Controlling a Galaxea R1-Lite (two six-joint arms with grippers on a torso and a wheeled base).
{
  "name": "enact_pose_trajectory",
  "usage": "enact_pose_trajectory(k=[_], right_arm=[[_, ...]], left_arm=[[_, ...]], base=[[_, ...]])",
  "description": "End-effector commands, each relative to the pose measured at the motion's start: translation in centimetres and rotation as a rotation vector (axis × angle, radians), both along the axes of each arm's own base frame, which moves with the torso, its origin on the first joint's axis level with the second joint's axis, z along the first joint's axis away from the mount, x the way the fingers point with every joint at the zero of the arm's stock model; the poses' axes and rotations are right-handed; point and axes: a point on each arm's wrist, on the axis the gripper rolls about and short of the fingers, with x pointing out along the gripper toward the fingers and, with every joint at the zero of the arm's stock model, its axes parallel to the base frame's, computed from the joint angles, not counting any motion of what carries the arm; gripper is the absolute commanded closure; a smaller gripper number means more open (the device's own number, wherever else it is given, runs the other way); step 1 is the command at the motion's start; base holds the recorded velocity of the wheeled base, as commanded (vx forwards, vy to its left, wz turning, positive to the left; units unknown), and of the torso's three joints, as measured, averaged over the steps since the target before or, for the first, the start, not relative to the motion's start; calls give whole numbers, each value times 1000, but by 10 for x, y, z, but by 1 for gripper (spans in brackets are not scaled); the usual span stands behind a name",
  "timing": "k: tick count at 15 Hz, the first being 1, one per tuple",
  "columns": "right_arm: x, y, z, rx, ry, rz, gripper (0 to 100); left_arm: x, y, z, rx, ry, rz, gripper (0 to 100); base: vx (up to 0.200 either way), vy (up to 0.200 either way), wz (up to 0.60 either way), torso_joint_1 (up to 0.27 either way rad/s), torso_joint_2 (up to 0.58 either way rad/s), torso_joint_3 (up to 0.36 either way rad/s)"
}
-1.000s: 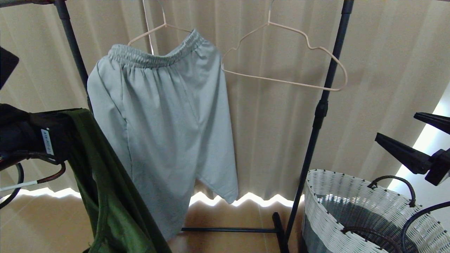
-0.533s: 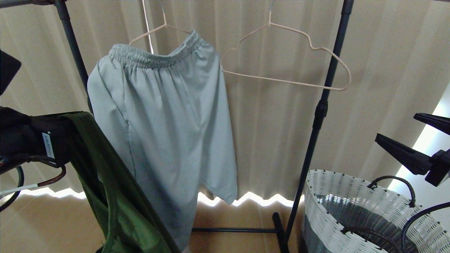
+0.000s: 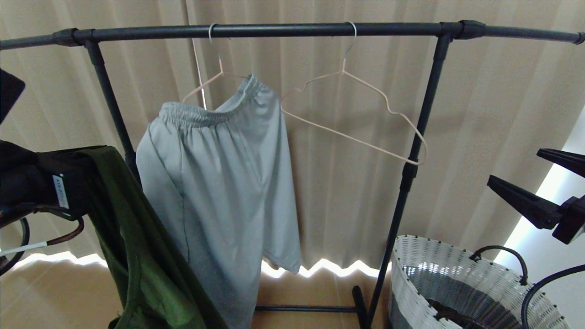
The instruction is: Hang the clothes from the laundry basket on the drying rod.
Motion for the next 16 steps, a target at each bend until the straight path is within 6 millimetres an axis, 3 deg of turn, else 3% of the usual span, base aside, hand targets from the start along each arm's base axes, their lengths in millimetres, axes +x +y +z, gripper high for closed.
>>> enact_pose_trajectory(k=[1,6,16], right_arm=[[1,0,0,0,2,0,0],[1,0,0,0,2,0,0],[0,0,-1,-7,9,-1,0]], left_arm=[[0,0,-2,2,8,1,100],[-3,1,-8,6,21,-1,100],[-18,5,-11,58,-7,-16,100]], base=[[0,0,0,149,-466,-310],[0,0,0,158,-431,-287],[0,0,0,12,-32,-21]])
